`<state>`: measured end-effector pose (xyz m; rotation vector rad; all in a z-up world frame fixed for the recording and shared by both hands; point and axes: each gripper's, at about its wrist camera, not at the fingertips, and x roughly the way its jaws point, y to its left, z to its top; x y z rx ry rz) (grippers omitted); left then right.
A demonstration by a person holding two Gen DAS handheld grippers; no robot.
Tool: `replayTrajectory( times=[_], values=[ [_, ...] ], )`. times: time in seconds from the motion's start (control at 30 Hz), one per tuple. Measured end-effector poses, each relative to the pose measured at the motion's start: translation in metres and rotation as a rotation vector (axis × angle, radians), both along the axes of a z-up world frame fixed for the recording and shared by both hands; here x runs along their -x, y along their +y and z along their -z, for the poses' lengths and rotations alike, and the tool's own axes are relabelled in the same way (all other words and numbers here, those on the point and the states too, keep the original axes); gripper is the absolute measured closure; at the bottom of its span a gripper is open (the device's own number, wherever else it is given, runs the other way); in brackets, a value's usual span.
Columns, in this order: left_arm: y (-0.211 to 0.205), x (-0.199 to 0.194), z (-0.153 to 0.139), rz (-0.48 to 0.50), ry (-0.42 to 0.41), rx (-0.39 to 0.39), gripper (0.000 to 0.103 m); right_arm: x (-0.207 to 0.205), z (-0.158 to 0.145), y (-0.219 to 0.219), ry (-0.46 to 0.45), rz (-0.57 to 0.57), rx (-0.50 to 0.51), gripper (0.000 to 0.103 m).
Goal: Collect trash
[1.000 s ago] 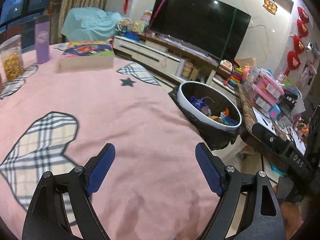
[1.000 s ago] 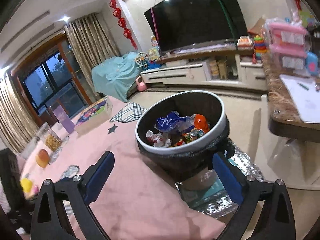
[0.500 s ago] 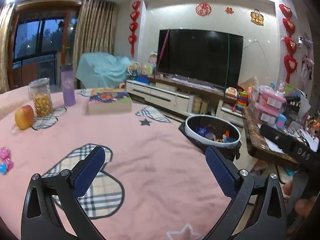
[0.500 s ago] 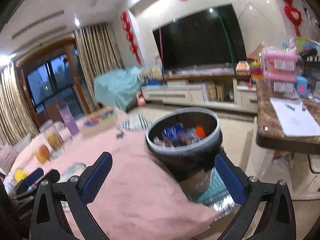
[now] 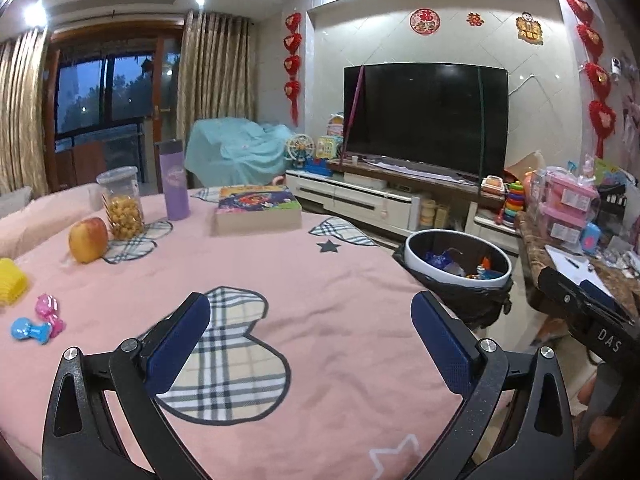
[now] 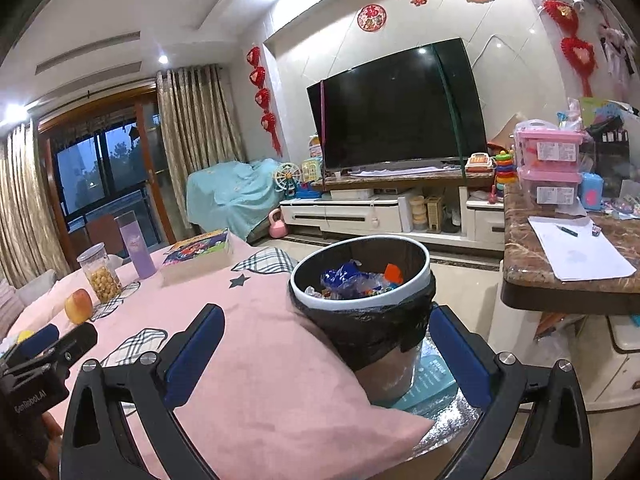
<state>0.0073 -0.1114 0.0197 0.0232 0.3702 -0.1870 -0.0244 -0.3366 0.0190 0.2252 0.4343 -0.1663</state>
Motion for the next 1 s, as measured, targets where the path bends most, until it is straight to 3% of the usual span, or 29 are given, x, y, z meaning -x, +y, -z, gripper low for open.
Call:
replayTrajectory(
  times=[0.37, 1.0],
  values=[
    [0.0005, 0.0042, 0.0028, -0.032, -0.019, -0.007, 0.000, 0.0009, 0.0020, 0.0076, 0.008, 0.005, 0.037, 0.000],
    [0.0024, 0.0096, 0.0005, -0.035, -0.049, -0.001, 0.000, 0.0044, 0.0008, 0.0081, 0.000, 0.000, 0.018, 0.000]
  ],
)
